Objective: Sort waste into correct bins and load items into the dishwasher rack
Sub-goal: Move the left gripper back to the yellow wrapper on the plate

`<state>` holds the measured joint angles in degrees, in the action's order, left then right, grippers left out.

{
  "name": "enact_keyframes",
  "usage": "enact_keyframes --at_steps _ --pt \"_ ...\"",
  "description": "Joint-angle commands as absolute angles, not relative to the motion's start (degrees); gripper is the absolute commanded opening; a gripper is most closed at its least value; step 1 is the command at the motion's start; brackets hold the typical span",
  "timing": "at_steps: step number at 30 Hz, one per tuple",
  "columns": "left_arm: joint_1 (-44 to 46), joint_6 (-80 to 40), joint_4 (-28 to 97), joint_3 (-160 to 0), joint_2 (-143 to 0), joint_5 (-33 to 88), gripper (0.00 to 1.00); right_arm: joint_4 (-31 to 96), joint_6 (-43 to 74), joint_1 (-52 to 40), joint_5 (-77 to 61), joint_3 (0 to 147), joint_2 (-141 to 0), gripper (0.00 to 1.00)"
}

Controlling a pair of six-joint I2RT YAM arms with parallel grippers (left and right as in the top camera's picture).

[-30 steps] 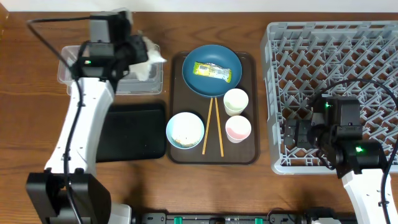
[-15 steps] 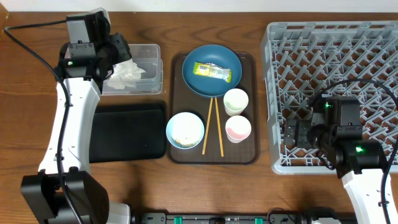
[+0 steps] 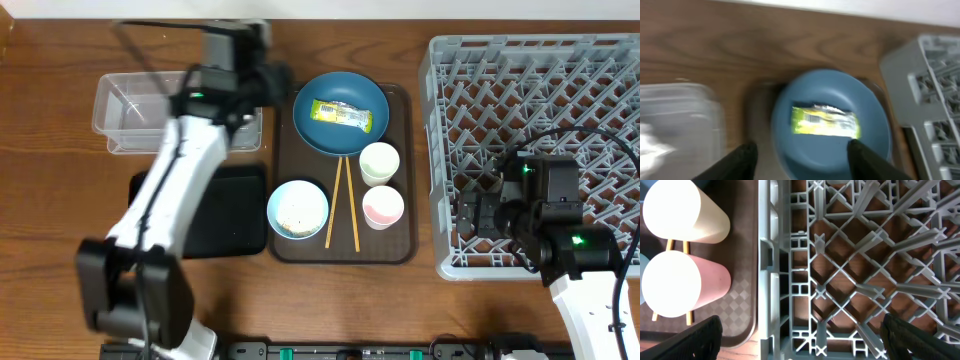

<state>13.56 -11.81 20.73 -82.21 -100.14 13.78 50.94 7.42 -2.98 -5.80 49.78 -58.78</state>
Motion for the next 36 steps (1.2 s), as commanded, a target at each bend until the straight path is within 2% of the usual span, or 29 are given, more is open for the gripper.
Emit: enact_keyframes --at_steps 1,5,10,16,18,24,36 --pt "17.3 -14.2 18.8 -82.2 -104.3 13.7 0.64 50.8 8.1 -3.4 -6.0 50.9 -59.0 0.99" --pt "20.6 -30.7 14.1 -82.2 -108.8 12.2 0.65 50.8 8.1 -3.4 -6.0 50.9 -59.3 0.99" --pt "23.2 -40.0 10.0 -82.3 -113.5 6.8 0.66 50.8 8.1 -3.4 -6.0 50.9 -59.3 0.99" --pt "23.7 -43.0 10.5 -82.3 -116.9 3.7 0.67 50.8 8.1 -3.4 -6.0 50.9 -59.3 0.99" --pt "23.7 -43.0 10.8 -82.3 -117.4 2.1 0.72 50.8 8.1 -3.4 -6.0 50.9 -59.3 0.99" --pt "24.3 -44.5 10.2 -82.3 -119.3 0.5 0.78 50.8 8.1 -3.4 -6.0 50.9 -59.3 0.99" --pt "25.4 -45.1 6.9 -82.3 -124.4 0.8 0.84 50.8 8.1 -3.4 -6.0 50.9 -59.3 0.99"
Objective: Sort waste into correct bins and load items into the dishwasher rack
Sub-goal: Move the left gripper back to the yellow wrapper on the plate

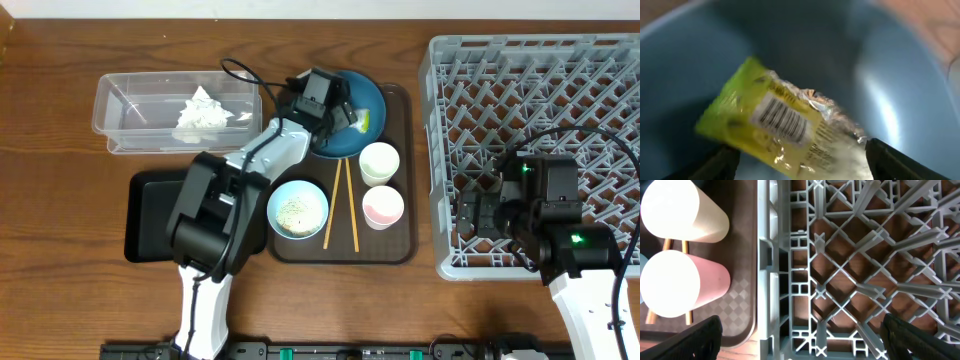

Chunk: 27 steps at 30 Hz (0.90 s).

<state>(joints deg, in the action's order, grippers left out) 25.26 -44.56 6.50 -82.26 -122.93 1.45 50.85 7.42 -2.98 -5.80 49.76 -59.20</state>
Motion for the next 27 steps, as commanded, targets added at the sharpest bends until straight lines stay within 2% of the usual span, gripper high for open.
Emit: enact_keyframes --at_steps 1,3,7,11,15,18,25,26,27 --pt "25.4 -45.1 6.9 -82.3 -124.4 0.8 0.84 50.8 8.1 -3.4 -6.0 50.9 -59.3 0.99" --pt "25.4 -45.1 6.5 -82.3 -124.4 0.8 0.77 50.8 8.1 -3.4 -6.0 50.9 -59.3 0.99" --pt "25.4 -45.1 6.3 -82.3 -124.4 0.8 0.5 50.8 8.1 -3.4 -6.0 50.9 -59.3 0.99" --pt "25.4 -45.1 6.3 -82.3 -124.3 0.8 0.29 50.8 8.1 -3.4 -6.0 50.9 -59.3 0.99" --pt "25.4 -43.8 7.2 -82.3 -123.8 0.8 0.13 50.8 8.1 -3.4 -6.0 50.9 -59.3 0.99" --pt "25.4 -39.6 7.4 -82.3 -122.4 0.8 0.09 50.7 8.1 -3.4 -6.0 50.9 -59.3 0.99" --pt "25.3 -31.5 9.7 -82.3 -115.6 0.6 0.08 50.8 8.1 -3.4 -6.0 50.9 -59.3 0.99" --pt "25.3 -31.5 10.1 -82.3 -114.8 0.6 0.08 50.8 8.1 -3.4 -6.0 50.9 -59.3 0.99" --pt "25.2 -31.6 10.5 -82.3 -114.3 0.6 0.14 50.8 8.1 -3.4 -6.0 50.9 -59.3 0.99"
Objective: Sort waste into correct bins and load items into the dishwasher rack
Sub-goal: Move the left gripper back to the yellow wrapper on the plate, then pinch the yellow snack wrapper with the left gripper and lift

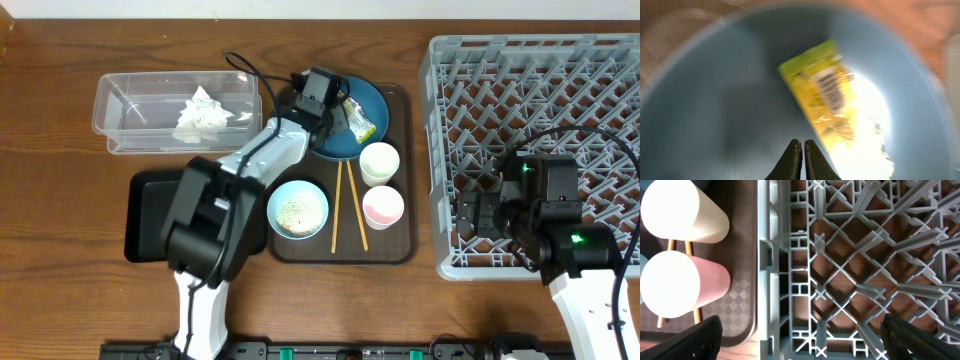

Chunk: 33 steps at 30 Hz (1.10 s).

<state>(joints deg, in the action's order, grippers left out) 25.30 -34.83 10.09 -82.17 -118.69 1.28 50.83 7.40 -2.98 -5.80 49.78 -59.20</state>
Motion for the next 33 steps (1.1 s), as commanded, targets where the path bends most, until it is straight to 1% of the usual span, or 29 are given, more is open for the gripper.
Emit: enact_keyframes --at_steps 1,2,4,6,7,9,11,15,25,33 --pt "25.3 -31.6 10.6 -82.3 -114.1 0.6 0.24 50.8 8.1 -3.4 -6.0 50.9 -59.3 0.99" --pt "25.3 -31.9 10.6 -82.3 -114.1 0.6 0.3 50.8 8.1 -3.4 -6.0 50.9 -59.3 0.99" --pt "25.3 -34.6 10.6 -82.2 -114.5 0.7 0.37 50.8 8.1 -3.4 -6.0 50.9 -59.3 0.99" --pt "25.4 -37.4 10.1 -82.2 -115.0 0.6 0.51 50.8 8.1 -3.4 -6.0 50.9 -59.3 0.99" --pt "25.4 -38.5 9.5 -82.2 -115.5 0.6 0.53 50.8 8.1 -3.4 -6.0 50.9 -59.3 0.99" --pt "25.5 -38.7 8.2 -82.2 -116.5 0.6 0.54 50.8 8.1 -3.4 -6.0 50.9 -59.3 0.99" --pt "25.5 -39.0 6.8 -82.2 -117.6 0.6 0.58 50.8 8.1 -3.4 -6.0 50.9 -59.3 0.99" --pt "25.5 -41.3 5.1 -82.2 -120.1 0.8 0.59 50.7 8.1 -3.4 -6.0 50.9 -59.3 0.99" --pt "26.6 -41.3 -1.5 -82.2 -124.9 0.8 0.59 50.5 8.1 -3.4 -6.0 50.9 -59.4 0.99" --pt "27.6 -41.3 -2.5 -82.2 -127.0 0.8 0.59 50.4 8.1 -3.4 -6.0 50.9 -59.4 0.99"
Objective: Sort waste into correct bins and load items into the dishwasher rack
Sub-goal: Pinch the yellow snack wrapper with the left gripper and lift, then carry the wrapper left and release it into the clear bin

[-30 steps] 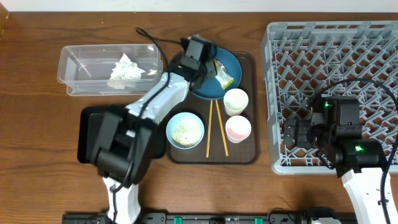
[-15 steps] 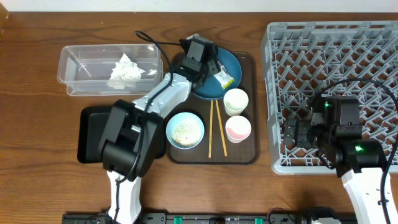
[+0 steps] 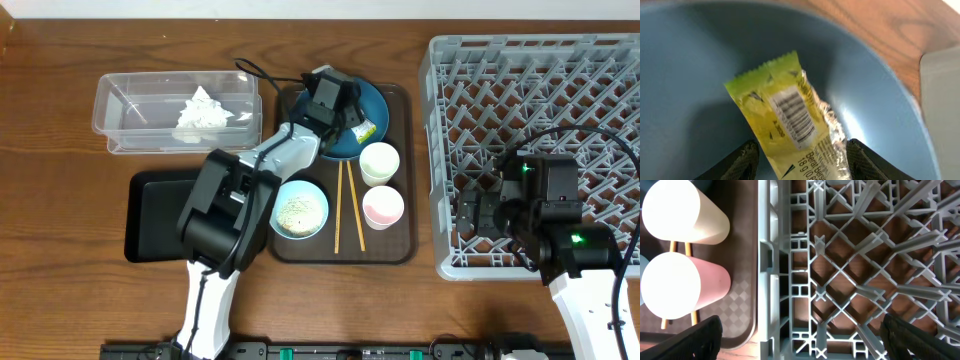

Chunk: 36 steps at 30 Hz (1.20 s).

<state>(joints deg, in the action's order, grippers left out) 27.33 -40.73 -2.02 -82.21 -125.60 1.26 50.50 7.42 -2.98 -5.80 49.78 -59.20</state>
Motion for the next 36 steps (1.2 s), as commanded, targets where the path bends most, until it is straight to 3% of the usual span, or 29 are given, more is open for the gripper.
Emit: enact_keyframes --at_steps 1,4,14,18,27,36 --pt "27.6 -41.3 -2.4 -82.2 -127.0 0.8 0.59 50.4 8.1 -3.4 -6.0 50.9 -59.4 0.99" --pt "27.7 -41.3 -2.5 -82.2 -127.0 0.8 0.5 50.5 8.1 -3.4 -6.0 50.9 -59.5 0.99" --pt "27.7 -41.2 -2.3 -82.2 -127.0 0.8 0.06 51.0 8.1 -3.4 -6.0 50.9 -59.5 0.99" --pt "27.7 -40.4 -1.7 -82.2 -126.3 0.8 0.06 51.0 8.1 -3.4 -6.0 50.9 -59.5 0.99" --pt "25.4 -26.5 7.9 -82.3 -115.6 0.6 0.06 50.6 8.1 -3.4 -6.0 50.9 -59.5 0.99" --pt "16.3 -25.1 17.2 -82.3 -101.3 0.5 0.07 50.9 8.1 -3.4 -6.0 50.9 -59.5 0.99"
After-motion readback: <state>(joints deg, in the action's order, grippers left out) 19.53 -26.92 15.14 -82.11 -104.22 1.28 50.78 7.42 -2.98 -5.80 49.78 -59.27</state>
